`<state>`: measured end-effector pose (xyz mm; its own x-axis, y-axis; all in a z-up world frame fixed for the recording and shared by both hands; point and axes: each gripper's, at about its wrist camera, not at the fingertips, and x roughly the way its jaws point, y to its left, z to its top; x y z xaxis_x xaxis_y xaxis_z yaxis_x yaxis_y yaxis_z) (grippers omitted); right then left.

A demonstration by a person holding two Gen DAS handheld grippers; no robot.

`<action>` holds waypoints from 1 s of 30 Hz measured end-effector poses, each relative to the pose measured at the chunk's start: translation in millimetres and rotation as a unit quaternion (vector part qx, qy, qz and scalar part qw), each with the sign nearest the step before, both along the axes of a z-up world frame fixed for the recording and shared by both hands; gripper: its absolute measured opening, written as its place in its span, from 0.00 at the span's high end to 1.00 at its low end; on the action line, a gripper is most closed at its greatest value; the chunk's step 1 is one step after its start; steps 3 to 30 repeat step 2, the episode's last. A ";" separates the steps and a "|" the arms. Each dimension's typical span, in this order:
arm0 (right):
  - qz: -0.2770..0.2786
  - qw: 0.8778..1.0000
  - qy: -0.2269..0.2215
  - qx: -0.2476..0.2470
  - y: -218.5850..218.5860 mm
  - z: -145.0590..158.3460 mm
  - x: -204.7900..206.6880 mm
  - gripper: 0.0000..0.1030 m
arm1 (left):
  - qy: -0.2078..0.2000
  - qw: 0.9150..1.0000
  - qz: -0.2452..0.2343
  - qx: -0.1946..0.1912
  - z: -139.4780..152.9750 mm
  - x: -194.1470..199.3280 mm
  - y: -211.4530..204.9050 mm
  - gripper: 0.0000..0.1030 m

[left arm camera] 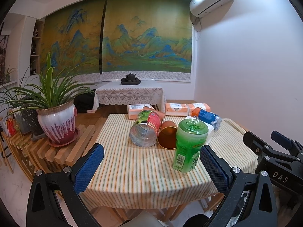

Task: Flip cup upside down

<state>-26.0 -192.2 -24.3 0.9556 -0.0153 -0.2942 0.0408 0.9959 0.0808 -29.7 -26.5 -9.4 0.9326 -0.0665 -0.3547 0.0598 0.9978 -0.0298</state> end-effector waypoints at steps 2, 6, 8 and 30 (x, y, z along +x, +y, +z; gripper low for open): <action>0.000 1.000 0.001 0.001 -0.9 -0.4 0.9 0.03 | -0.001 1.000 0.002 -0.001 0.1 1.1 0.2 0.00; 0.000 1.000 0.001 0.001 -0.9 -0.4 0.9 0.03 | -0.001 1.000 0.002 -0.001 0.1 1.1 0.2 0.00; 0.000 1.000 0.001 0.001 -0.9 -0.4 0.9 0.03 | -0.001 1.000 0.002 -0.001 0.1 1.1 0.2 0.00; 0.000 1.000 0.001 0.001 -0.9 -0.4 0.9 0.03 | -0.001 1.000 0.002 -0.001 0.1 1.1 0.2 0.00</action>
